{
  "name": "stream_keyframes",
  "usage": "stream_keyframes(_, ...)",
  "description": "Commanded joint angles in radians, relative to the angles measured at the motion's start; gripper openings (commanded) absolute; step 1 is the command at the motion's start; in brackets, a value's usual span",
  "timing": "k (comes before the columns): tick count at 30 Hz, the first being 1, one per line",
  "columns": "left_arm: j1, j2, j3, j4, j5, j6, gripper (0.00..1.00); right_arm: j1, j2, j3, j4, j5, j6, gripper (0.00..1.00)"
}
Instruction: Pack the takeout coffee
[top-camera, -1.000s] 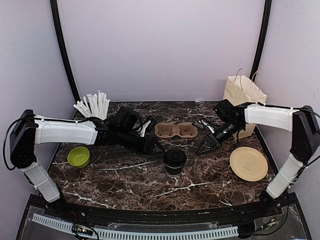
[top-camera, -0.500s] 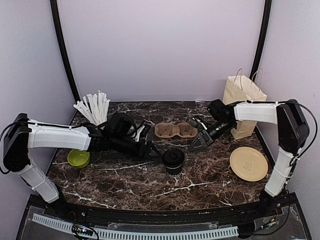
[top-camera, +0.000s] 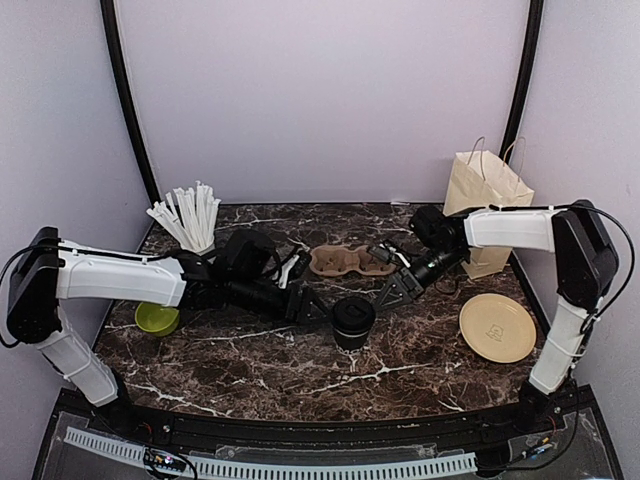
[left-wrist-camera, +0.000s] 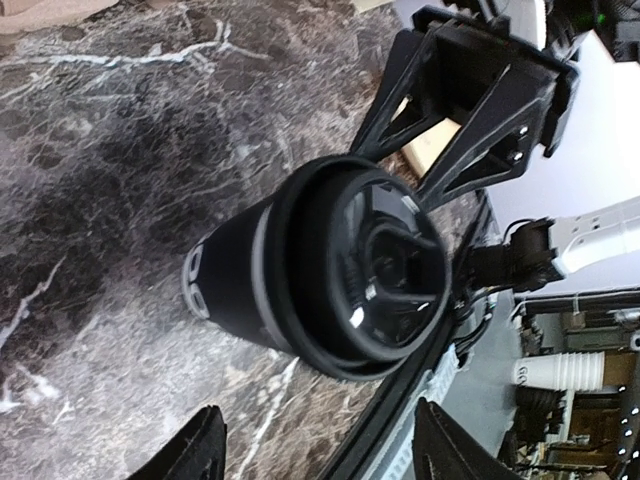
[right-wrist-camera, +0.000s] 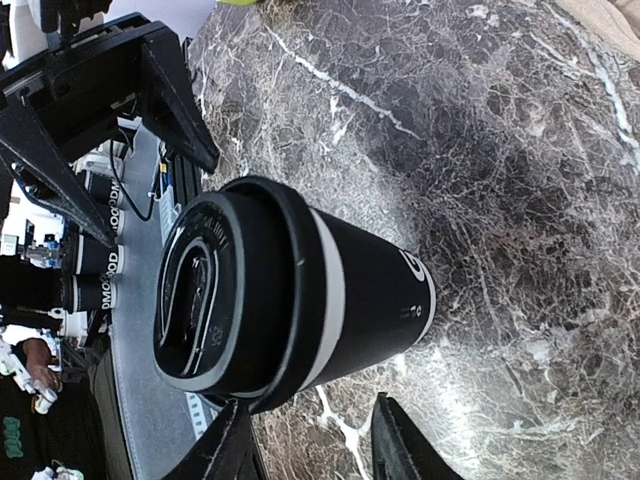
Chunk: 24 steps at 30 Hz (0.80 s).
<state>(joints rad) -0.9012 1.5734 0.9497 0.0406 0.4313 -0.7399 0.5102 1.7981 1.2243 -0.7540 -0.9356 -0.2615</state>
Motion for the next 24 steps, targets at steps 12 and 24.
stream_keyframes(12,-0.05,-0.003,0.048,-0.067,-0.066,0.118,0.71,-0.028,0.008,0.089,-0.014,0.064,-0.001,0.42)
stream_keyframes(24,-0.099,0.077,0.077,-0.044,-0.097,0.082,0.72,0.007,0.126,0.201,-0.053,0.004,-0.003,0.46)
